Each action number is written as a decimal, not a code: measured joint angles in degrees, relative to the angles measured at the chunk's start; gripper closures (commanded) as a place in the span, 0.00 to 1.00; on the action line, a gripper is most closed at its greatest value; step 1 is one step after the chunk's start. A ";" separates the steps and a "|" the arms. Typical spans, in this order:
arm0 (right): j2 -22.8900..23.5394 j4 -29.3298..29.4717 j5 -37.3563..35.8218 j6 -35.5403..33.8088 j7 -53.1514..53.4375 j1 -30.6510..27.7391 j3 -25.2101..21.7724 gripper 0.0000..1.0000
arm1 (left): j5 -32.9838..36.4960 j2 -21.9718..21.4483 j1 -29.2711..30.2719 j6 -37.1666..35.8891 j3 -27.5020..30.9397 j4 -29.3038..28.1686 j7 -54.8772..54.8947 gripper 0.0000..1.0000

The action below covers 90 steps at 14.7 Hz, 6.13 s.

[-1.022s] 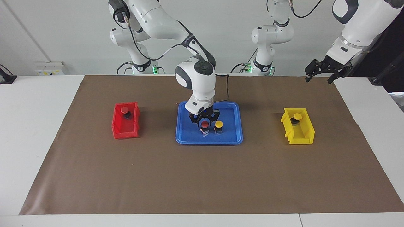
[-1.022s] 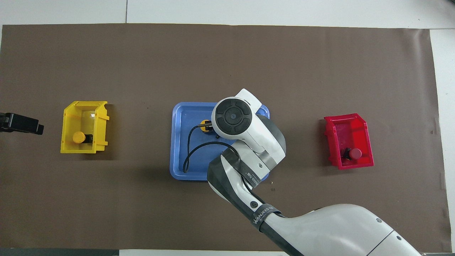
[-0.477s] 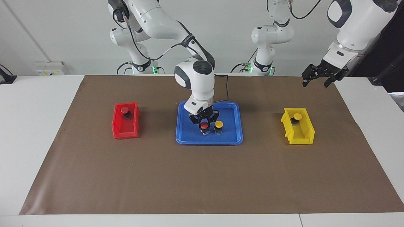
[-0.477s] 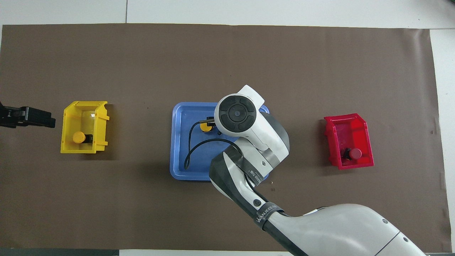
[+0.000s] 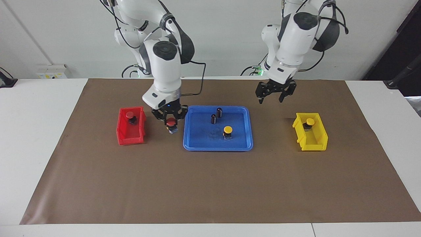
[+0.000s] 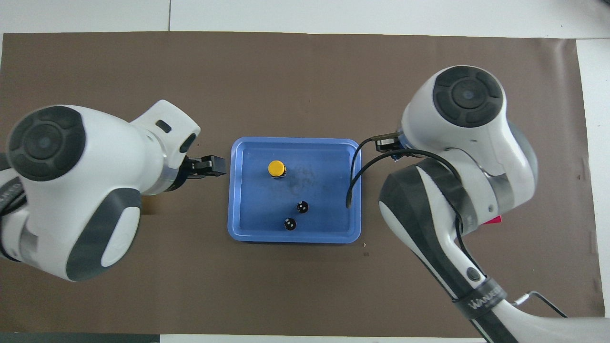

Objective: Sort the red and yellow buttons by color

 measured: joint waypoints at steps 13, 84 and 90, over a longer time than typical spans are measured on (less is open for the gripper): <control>-5.37 -17.31 2.93 13.91 -18.73 -14.69 -0.01 0.76 | 4.40 24.18 -10.02 12.80 0.58 10.46 -15.05 0.38; -7.78 16.23 6.05 -24.63 -20.82 -17.89 -2.60 0.00 | -0.25 11.04 27.82 22.41 2.49 -8.90 20.22 0.71; -7.78 16.12 6.31 -24.63 -20.82 -17.90 -2.76 0.00 | -0.25 11.03 27.82 22.42 2.50 -8.90 20.22 0.69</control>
